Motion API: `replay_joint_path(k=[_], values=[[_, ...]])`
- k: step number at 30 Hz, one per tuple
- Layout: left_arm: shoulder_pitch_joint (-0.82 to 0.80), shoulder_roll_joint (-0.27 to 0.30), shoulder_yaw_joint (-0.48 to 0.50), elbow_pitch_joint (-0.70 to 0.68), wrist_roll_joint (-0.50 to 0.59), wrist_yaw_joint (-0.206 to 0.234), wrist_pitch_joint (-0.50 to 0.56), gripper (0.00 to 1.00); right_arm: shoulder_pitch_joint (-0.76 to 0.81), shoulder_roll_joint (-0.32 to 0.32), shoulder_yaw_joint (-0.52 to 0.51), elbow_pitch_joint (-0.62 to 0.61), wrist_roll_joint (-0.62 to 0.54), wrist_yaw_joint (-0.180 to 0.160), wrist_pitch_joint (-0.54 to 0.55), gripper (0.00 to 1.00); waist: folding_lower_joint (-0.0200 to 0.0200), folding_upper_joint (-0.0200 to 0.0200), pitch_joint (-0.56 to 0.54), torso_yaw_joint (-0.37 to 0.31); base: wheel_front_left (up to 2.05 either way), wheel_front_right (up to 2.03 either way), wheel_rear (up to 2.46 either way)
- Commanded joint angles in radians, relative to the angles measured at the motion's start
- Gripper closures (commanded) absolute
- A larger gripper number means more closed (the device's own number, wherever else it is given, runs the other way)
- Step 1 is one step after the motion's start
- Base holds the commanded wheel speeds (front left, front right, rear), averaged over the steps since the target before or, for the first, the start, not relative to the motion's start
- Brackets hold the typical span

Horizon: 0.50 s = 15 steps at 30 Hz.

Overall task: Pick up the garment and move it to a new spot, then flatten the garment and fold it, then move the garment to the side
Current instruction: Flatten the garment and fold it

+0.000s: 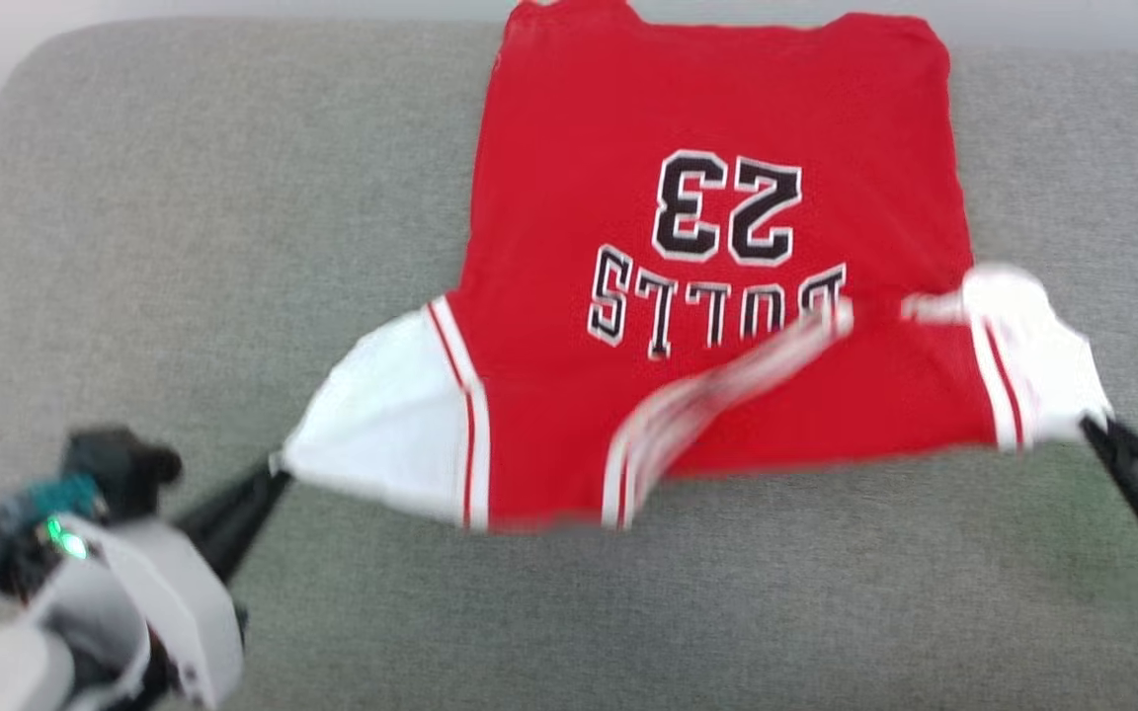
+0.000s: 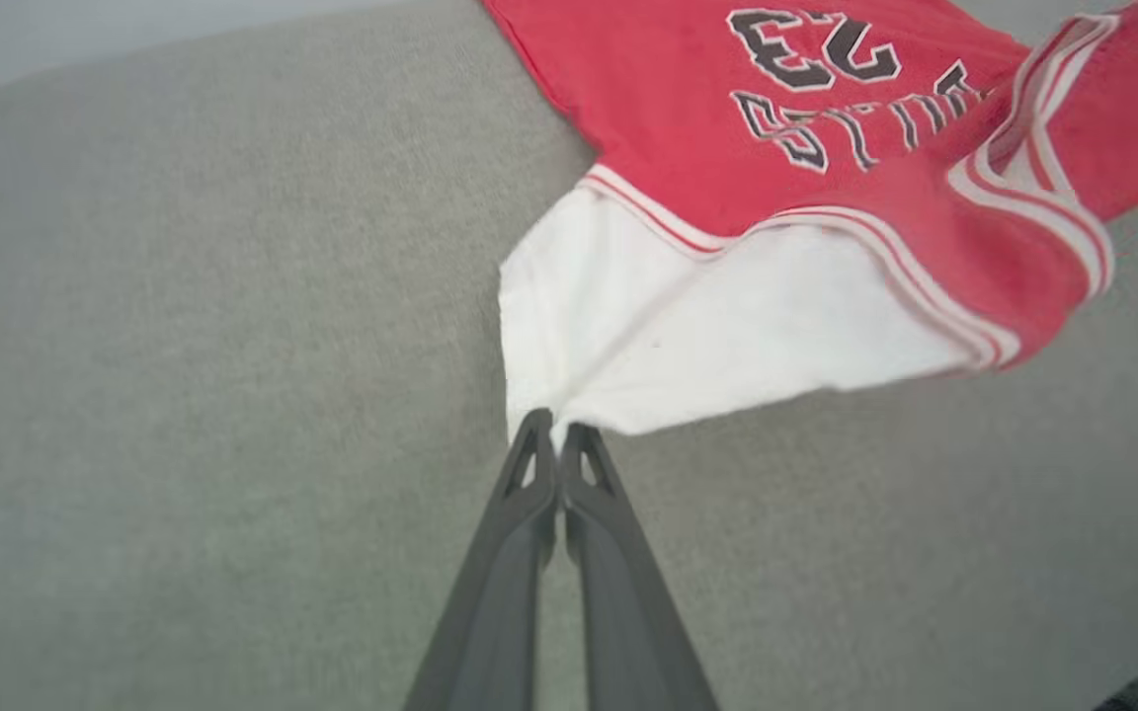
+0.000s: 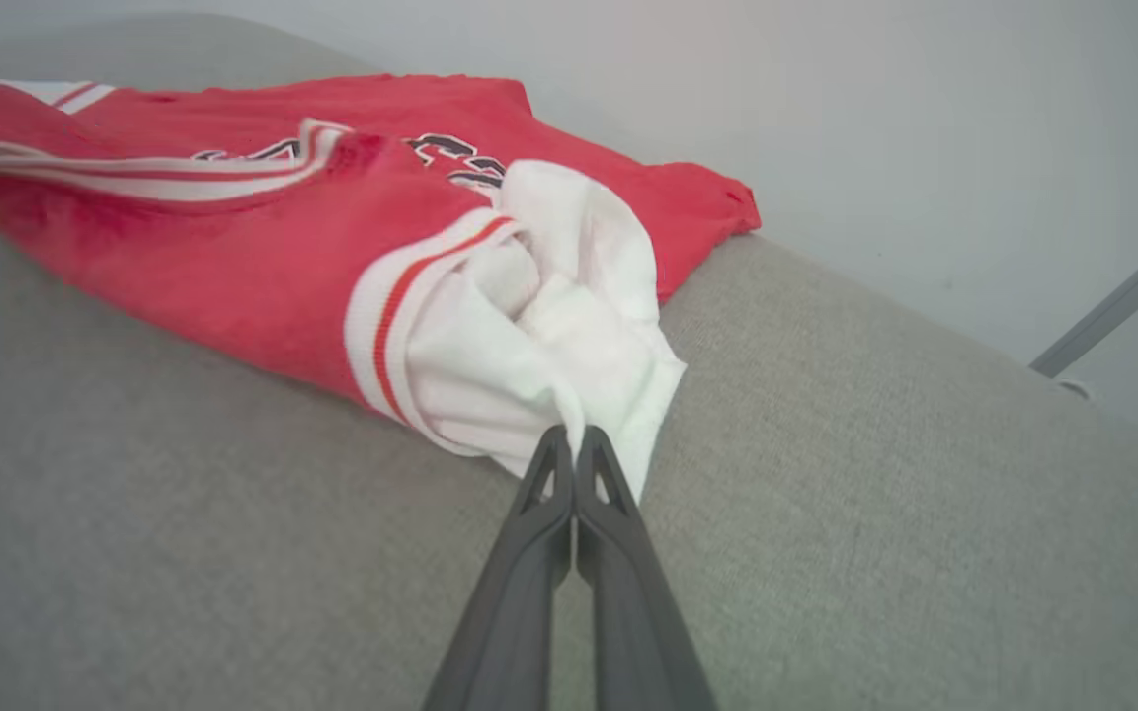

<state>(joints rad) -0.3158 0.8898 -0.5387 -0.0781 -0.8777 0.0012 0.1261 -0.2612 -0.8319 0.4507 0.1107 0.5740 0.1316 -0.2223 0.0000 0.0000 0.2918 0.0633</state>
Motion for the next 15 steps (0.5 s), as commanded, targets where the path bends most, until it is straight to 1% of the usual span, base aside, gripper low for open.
replay_joint_path(k=[1, 4, 6, 8, 10, 15], values=[[0.046, 0.014, -0.009, -0.015, -0.008, 0.015, 0.008, 1.0, 0.038, -0.009, 0.006, -0.002, -0.003, -0.002, 0.0, 1.0, 0.0, 0.0, -0.004, -0.004, 0.0, 0.0, 0.0], [0.115, 0.021, -0.026, -0.016, -0.031, 0.04, 0.025, 1.0, 0.091, -0.014, 0.03, 0.003, 0.019, -0.002, 0.01, 1.0, 0.0, 0.0, -0.003, -0.003, 0.0, 0.0, 0.0], [0.152, 0.018, -0.033, -0.007, -0.052, 0.057, 0.04, 1.0, 0.118, -0.014, 0.054, 0.004, 0.056, -0.002, 0.021, 1.0, 0.0, 0.0, -0.002, -0.002, 0.0, 0.0, 0.0], [0.169, 0.026, -0.039, 0.003, -0.046, 0.071, 0.044, 1.0, 0.132, -0.026, 0.083, 0.006, 0.085, -0.002, 0.042, 1.0, 0.0, 0.0, -0.001, -0.001, 0.0, 0.0, 0.0], [0.191, 0.009, -0.045, 0.015, -0.071, 0.081, 0.055, 1.0, 0.145, -0.038, 0.117, 0.019, 0.111, -0.002, 0.08, 1.0, 0.0, 0.0, 0.0, -0.001, 0.0, 0.0, 0.0], [0.206, 0.004, -0.047, 0.018, -0.083, 0.096, 0.06, 1.0, 0.13, -0.055, 0.166, 0.052, 0.164, -0.002, 0.095, 1.0, 0.0, 0.0, 0.002, -0.001, 0.0, 0.0, 0.0]])
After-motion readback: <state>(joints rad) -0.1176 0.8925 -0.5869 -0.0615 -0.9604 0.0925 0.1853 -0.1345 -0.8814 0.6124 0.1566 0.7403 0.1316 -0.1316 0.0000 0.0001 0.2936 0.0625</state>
